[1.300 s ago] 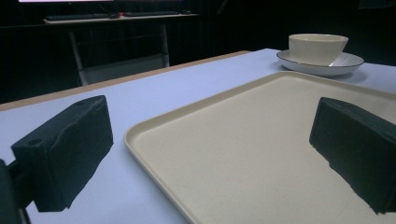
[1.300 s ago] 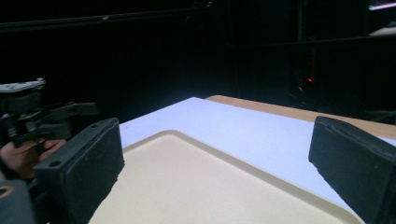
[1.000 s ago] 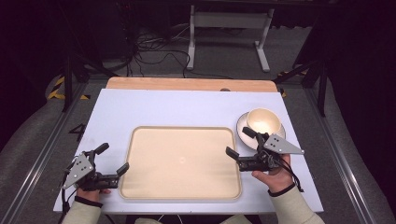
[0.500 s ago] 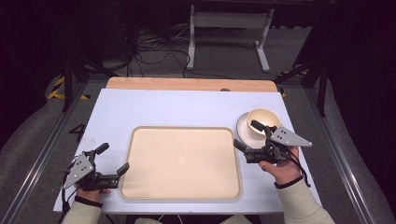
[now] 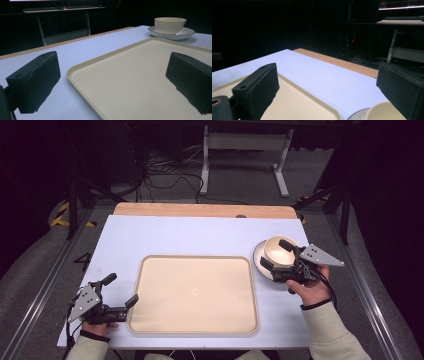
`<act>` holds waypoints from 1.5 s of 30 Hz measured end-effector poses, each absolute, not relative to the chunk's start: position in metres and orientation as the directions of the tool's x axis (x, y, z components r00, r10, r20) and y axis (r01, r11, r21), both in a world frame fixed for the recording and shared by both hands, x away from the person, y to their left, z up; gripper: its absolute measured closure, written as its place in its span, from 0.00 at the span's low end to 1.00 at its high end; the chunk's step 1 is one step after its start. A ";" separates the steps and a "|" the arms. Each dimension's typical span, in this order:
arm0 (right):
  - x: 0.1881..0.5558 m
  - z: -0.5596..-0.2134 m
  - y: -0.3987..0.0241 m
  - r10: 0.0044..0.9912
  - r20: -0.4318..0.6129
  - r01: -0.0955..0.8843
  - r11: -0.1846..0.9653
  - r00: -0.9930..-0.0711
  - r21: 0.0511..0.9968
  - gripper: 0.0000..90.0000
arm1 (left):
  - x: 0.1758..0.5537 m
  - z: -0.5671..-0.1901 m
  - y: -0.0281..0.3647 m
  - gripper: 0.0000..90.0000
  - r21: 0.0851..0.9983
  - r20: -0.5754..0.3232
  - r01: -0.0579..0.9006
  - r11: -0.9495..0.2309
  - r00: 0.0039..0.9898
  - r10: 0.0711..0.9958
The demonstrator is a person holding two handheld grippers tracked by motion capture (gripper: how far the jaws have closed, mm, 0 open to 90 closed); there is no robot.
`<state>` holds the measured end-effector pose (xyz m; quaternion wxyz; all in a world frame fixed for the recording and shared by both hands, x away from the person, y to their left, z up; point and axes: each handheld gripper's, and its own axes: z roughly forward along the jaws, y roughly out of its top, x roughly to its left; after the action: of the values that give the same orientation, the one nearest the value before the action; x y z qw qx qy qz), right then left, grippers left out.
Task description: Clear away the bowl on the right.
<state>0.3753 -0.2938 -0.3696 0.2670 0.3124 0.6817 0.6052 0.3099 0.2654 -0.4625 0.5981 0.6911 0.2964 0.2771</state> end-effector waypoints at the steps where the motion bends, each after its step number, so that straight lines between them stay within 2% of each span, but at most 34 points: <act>1: 0.377 -0.369 -0.296 0.752 0.007 0.107 0.084 -0.659 0.991 0.06 | 0.310 -0.463 0.265 0.00 0.991 0.028 0.078 -0.109 0.671 0.741; 7: 0.384 -0.368 -0.304 0.759 -0.010 0.098 0.097 -0.650 0.990 0.06 | 0.310 -0.463 0.265 0.00 0.991 0.028 0.079 -0.109 0.671 0.741; 20: 0.402 -0.371 -0.323 0.773 0.054 0.124 0.032 -0.632 0.992 0.06 | 0.310 -0.463 0.265 0.00 0.991 0.028 0.078 -0.109 0.671 0.741; 32: 0.408 -0.371 -0.336 0.801 0.026 0.143 0.075 -0.598 0.987 0.08 | 0.310 -0.463 0.265 0.00 0.991 0.028 0.079 -0.109 0.671 0.741; 38: 0.412 -0.372 -0.339 0.828 0.023 0.158 0.080 -0.561 0.984 0.12 | 0.310 -0.463 0.265 0.00 0.991 0.028 0.079 -0.109 0.671 0.741; 45: 0.419 -0.373 -0.345 0.847 0.037 0.228 0.100 -0.531 0.969 0.17 | 0.310 -0.463 0.265 0.00 0.991 0.028 0.079 -0.109 0.671 0.740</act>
<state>0.4194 -0.3455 -0.3733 0.2843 0.3921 0.6851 0.5442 0.3101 0.2654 -0.4625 0.5981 0.6914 0.2963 0.2765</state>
